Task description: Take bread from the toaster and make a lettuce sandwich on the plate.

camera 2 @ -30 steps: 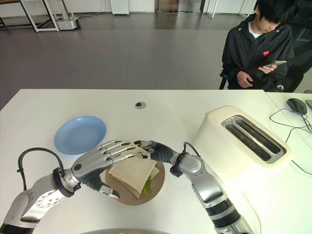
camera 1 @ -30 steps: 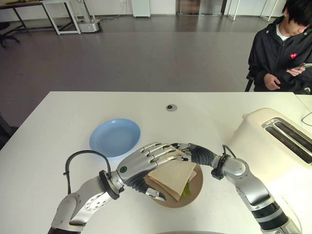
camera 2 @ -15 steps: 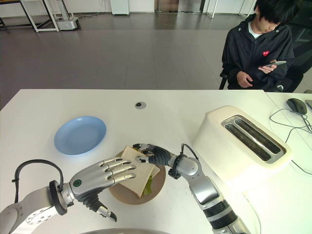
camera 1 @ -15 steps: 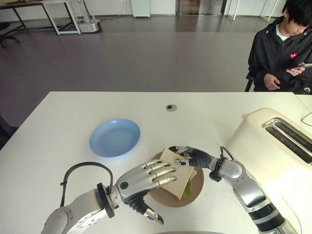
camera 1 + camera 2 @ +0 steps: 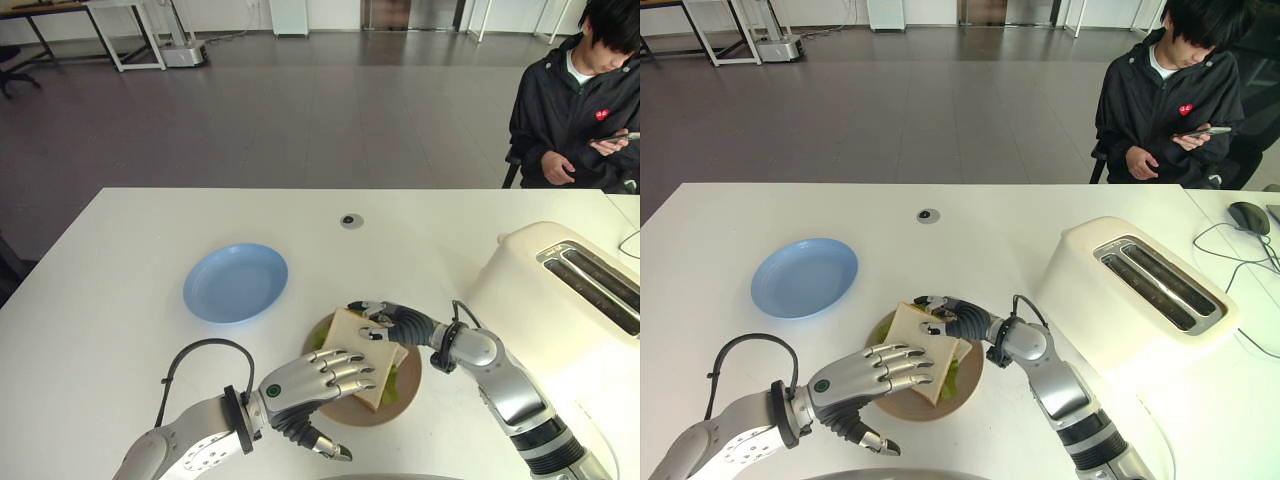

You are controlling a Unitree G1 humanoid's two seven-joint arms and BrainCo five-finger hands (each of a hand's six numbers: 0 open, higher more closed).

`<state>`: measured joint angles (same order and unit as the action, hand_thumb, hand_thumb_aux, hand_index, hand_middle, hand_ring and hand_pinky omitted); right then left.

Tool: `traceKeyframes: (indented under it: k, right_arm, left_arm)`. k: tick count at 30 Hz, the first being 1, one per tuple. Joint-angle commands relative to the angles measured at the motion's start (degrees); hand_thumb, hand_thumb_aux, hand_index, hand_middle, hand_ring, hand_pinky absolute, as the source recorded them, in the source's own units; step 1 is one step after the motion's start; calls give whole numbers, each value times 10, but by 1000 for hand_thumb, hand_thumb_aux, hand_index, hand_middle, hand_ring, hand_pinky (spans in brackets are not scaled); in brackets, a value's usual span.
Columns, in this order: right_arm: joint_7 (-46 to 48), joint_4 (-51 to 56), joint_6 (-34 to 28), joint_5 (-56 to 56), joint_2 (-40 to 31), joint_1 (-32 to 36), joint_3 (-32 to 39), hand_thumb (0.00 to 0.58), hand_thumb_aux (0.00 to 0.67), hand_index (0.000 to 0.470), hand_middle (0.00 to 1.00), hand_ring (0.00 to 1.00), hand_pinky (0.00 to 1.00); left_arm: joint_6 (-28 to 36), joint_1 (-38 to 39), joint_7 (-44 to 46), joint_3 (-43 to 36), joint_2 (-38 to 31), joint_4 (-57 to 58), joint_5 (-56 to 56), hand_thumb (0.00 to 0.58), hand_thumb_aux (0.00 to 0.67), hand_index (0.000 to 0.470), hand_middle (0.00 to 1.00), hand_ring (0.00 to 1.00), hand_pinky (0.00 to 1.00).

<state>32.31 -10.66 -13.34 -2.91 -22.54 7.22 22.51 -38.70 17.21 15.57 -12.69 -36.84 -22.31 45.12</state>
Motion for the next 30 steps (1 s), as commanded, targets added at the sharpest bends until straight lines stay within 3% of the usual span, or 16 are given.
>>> traceKeyframes:
  k: [1,6,8,18,22,24,25,26,27,28,29,30]
  right_arm:
    - [-1,-44,12,-3,2,7,-12,0,0,0,0,0,0]
    - [-19,-134,42,35,22,33,-74,0,0,0,0,0,0]
    - [-25,-159,52,49,24,51,-102,0,0,0,0,0,0]
    - [55,-168,175,46,-86,40,-159,0,0,0,0,0,0]
    - [115,-124,327,-13,-201,-6,-189,0,0,0,0,0,0]
    - [150,-102,353,-23,-267,-57,-224,0,0,0,0,0,0]
    - [170,-96,365,-26,-299,-99,-236,506,431,302,8,8,8]
    - [186,-99,365,-24,-318,-130,-239,580,670,470,659,659,659]
    - [197,-99,370,-32,-327,-150,-225,580,670,470,949,949,949]
    - [206,-99,370,-37,-330,-159,-207,580,670,470,949,949,949]
    - [210,-99,369,-40,-327,-159,-192,580,670,470,949,949,949]
    - [213,-97,367,-45,-324,-158,-180,580,670,470,953,953,953]
  left_arm:
    - [3,12,28,-27,-12,26,-21,319,221,155,0,0,0]
    - [0,-4,25,-41,-12,47,-39,307,210,147,0,0,0]
    - [-2,-22,20,-48,-7,70,-37,343,242,170,0,0,0]
    - [-15,-136,-7,-57,7,150,-30,14,8,6,0,0,0]
    - [-22,-159,-11,-34,10,101,-76,14,8,6,0,0,0]
    - [-28,-165,-22,-9,15,63,-127,0,0,0,0,0,0]
    - [-25,-157,-16,2,8,43,-188,0,0,0,0,0,0]
    - [-23,-140,-7,15,-6,26,-267,0,0,0,0,0,0]
    - [-22,-117,5,29,-24,25,-319,0,0,0,0,0,0]
    - [-20,-95,15,45,-39,31,-340,5,3,2,698,698,698]
    - [-20,-75,26,59,-55,44,-349,160,100,70,1000,1000,1000]
    - [-20,-55,41,67,-72,58,-352,449,352,247,1000,1000,1000]
